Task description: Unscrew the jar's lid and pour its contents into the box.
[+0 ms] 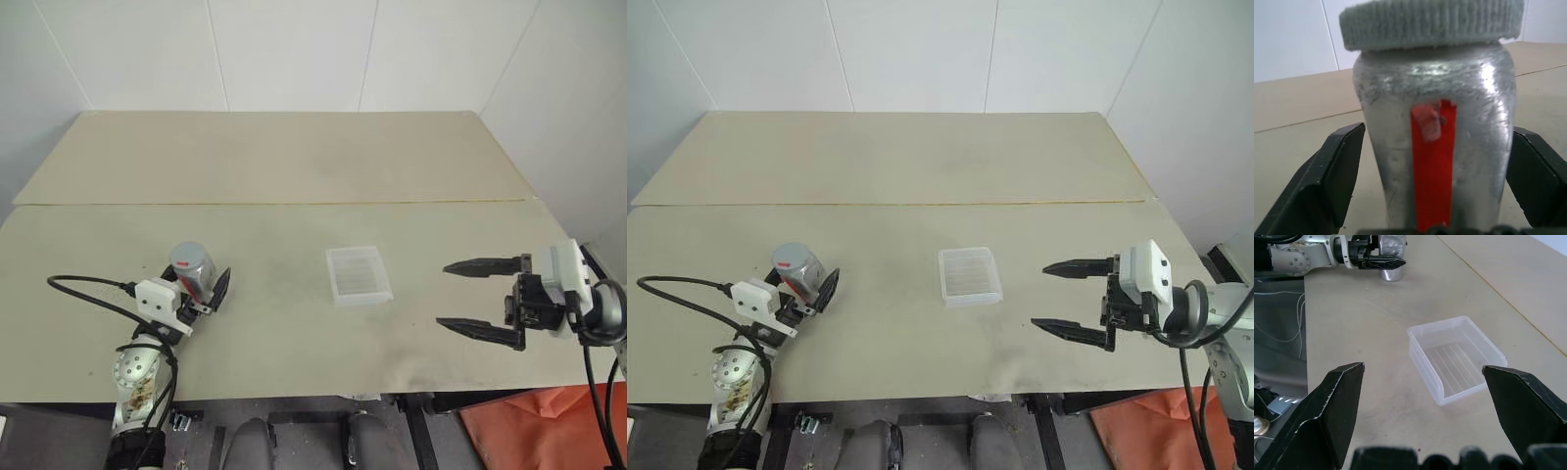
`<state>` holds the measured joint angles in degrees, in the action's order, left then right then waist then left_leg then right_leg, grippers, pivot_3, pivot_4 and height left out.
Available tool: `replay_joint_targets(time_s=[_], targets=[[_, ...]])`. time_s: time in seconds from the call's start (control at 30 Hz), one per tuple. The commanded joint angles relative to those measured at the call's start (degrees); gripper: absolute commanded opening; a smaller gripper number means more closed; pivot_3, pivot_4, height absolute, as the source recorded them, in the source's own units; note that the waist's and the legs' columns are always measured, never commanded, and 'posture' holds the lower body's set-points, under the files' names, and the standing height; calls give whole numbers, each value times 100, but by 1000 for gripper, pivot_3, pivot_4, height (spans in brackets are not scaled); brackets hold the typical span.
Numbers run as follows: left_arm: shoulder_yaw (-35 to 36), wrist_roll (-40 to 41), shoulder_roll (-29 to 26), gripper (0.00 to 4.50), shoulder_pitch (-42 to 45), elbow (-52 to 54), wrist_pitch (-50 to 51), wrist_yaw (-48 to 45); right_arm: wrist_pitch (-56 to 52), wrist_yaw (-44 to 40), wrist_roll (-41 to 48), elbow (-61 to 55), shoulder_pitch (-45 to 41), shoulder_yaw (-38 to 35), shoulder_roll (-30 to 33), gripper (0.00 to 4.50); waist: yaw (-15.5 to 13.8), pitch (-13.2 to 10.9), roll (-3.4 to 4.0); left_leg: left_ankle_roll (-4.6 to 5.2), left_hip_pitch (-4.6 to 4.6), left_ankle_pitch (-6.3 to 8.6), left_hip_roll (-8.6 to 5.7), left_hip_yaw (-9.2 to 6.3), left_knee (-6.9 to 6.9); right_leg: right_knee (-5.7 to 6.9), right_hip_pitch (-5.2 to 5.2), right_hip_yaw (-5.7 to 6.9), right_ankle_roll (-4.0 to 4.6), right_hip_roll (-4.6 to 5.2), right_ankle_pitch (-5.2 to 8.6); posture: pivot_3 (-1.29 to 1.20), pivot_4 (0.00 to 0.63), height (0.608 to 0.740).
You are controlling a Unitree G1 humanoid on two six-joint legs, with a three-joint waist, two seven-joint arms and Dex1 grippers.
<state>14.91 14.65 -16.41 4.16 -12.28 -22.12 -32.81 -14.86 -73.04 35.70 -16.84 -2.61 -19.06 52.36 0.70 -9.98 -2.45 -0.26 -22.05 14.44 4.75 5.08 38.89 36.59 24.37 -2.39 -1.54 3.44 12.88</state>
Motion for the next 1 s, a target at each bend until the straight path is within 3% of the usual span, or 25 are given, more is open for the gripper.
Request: replay_joint_targets(time_s=[0.03, 0.3, 0.57, 0.73, 0.83, 1.0], targets=[[-14, 73, -34, 4294, -27, 84, -105, 25, -35, 46, 165, -201, 58, -262, 48, 4500, 0, 0, 0, 0, 0, 0, 0, 0, 0, 0, 0, 0, 0, 0, 0, 0, 150, 740], [-74, 210, -61, 2076, -211, 358, 17, -21, 10, 84, 161, -188, 73, -198, 22, 4500, 10, 0, 0, 0, 4, 0, 0, 0, 0, 3, -1, -1, -2, 0, -1, 0, 150, 740], [-208, 496, -90, 2043, -103, 921, 588, 44, -233, 471, 305, -440, -203, 23, -161, 4500, 11, 0, 0, 0, 3, 0, 0, 0, 1, 3, 0, -1, -2, 0, -1, 0, 150, 740], [-778, 873, -349, 2043, 351, 1564, 1724, -471, -898, 1754, 684, -1235, -653, 468, -868, 4500, -1, 0, 0, -1, 1, 0, 1, -7, 1, 9, 1, 2, -2, -4, -1, 0, 150, 740], [-1176, 782, -127, 2043, 1256, 1091, 1919, -652, -1131, 2707, 481, -1596, -1024, 1012, -1531, 4500, -26, 1, 1, -2, -1, -2, -5, -14, 2, 8, 1, 3, -2, -4, -2, 0, 150, 740], [-1536, 520, 10, 2043, 2032, 264, 1617, -1154, -1377, 3811, 63, -1909, -1418, 1674, -2278, 4500, 19, 3, 4, -5, -18, -4, -14, -21, 6, -12, 2, -2, -8, -3, -8, 0, 150, 740]])
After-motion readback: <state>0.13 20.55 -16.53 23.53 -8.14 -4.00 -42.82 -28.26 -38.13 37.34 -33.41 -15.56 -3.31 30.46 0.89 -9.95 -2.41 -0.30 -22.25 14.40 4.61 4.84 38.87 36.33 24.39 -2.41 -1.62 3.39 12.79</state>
